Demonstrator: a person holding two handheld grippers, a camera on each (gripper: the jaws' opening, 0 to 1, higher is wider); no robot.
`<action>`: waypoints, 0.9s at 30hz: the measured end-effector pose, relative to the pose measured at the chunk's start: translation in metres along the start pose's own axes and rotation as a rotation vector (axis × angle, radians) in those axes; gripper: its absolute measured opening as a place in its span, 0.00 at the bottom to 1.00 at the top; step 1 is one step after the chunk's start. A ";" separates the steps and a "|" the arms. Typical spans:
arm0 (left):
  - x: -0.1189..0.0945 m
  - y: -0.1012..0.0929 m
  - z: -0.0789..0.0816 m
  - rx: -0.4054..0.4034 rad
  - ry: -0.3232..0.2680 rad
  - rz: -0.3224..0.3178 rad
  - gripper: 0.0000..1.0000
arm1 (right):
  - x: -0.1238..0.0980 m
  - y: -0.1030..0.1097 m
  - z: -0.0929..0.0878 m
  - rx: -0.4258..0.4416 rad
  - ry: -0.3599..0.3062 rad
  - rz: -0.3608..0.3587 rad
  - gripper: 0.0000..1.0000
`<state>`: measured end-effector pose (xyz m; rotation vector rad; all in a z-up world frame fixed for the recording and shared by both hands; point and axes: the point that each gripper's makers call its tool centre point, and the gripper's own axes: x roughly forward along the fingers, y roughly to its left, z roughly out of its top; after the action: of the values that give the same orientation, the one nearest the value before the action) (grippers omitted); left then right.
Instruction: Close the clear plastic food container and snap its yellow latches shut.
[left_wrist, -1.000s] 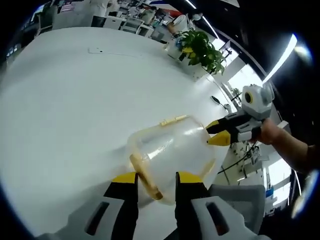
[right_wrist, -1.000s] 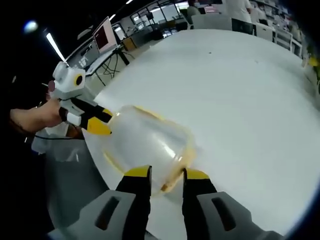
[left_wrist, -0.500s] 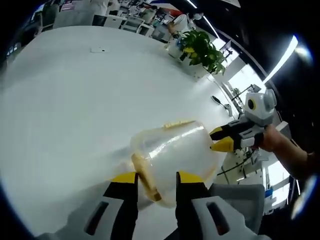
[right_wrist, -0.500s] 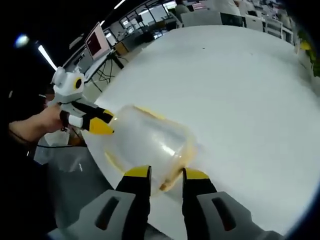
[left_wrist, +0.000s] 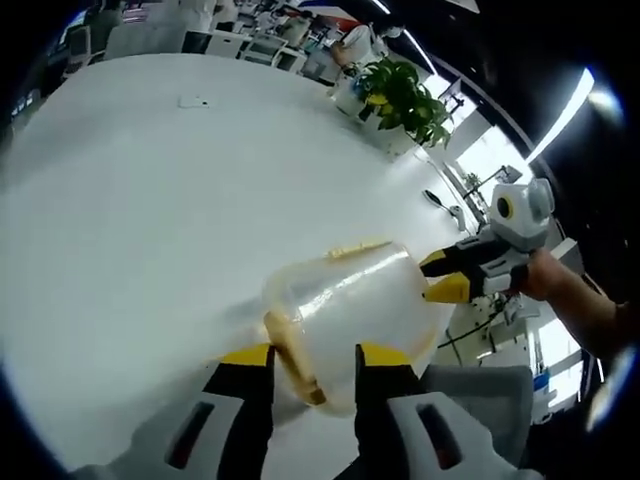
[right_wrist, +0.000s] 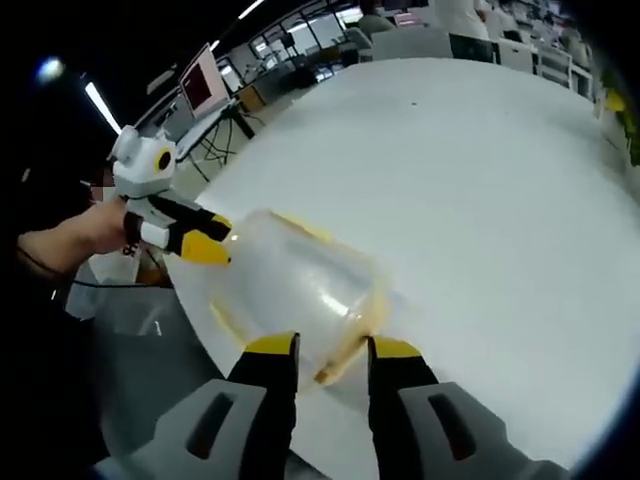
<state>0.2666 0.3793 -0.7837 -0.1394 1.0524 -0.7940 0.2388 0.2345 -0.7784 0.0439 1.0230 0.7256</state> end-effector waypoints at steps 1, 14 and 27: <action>-0.001 0.003 0.001 0.029 0.002 0.026 0.27 | 0.000 0.000 0.001 -0.026 0.006 -0.008 0.25; -0.006 -0.005 0.021 0.519 -0.029 0.199 0.39 | 0.000 -0.001 0.013 -0.386 0.041 -0.110 0.34; 0.004 -0.053 0.029 0.729 -0.062 0.067 0.32 | 0.013 0.042 0.037 -0.552 -0.078 0.021 0.37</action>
<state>0.2639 0.3310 -0.7465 0.4857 0.6529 -1.0569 0.2496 0.2852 -0.7528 -0.3920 0.7217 0.9961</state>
